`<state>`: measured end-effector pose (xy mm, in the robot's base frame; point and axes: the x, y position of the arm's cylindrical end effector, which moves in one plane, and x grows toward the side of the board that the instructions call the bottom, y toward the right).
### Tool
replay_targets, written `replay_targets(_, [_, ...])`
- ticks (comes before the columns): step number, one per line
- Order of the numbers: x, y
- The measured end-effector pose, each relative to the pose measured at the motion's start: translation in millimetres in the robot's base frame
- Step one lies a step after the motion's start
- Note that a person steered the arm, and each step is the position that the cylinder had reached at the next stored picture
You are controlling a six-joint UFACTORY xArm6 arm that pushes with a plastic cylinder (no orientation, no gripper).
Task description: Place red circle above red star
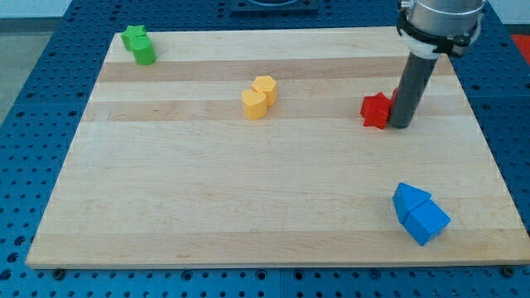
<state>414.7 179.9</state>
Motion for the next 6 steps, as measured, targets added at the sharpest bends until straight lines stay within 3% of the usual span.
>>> replay_targets(2, [-5.6, 3.5])
replay_targets(4, [-3.7, 60.5])
replay_targets(6, [-32.7, 26.8])
